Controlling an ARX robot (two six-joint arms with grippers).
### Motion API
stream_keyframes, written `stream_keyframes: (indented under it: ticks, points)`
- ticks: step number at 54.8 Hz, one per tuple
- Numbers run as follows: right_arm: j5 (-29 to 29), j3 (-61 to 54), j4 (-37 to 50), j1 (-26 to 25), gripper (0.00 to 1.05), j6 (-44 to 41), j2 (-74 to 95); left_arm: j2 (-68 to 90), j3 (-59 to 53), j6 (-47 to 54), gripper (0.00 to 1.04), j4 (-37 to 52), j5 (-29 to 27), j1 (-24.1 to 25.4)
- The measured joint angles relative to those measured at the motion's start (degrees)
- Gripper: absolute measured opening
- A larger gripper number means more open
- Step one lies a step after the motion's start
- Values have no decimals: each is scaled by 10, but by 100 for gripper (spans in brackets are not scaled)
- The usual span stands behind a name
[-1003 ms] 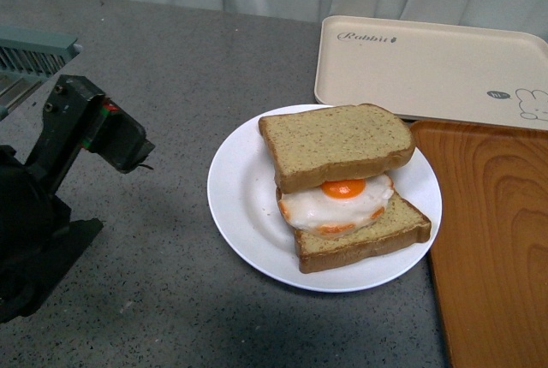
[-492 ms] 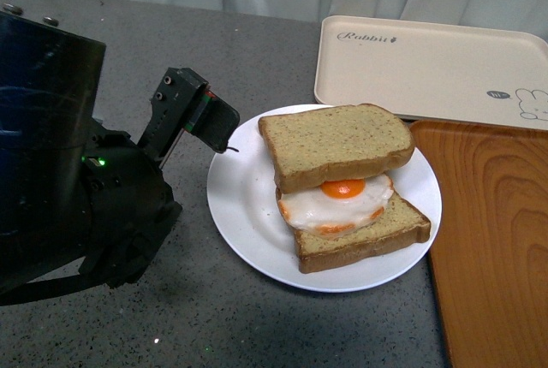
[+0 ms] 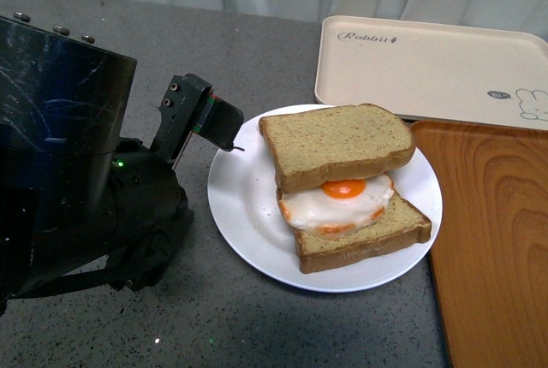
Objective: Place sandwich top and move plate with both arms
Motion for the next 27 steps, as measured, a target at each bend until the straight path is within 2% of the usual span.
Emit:
stream_keyframes:
  ticks: [23, 27]
  points:
    - [0, 0, 0, 0, 96, 0, 0, 0, -3, -39, 98, -7, -6, -22]
    - [0, 0, 0, 0, 96, 0, 0, 0, -4, -41, 89, -14, -9, -22]
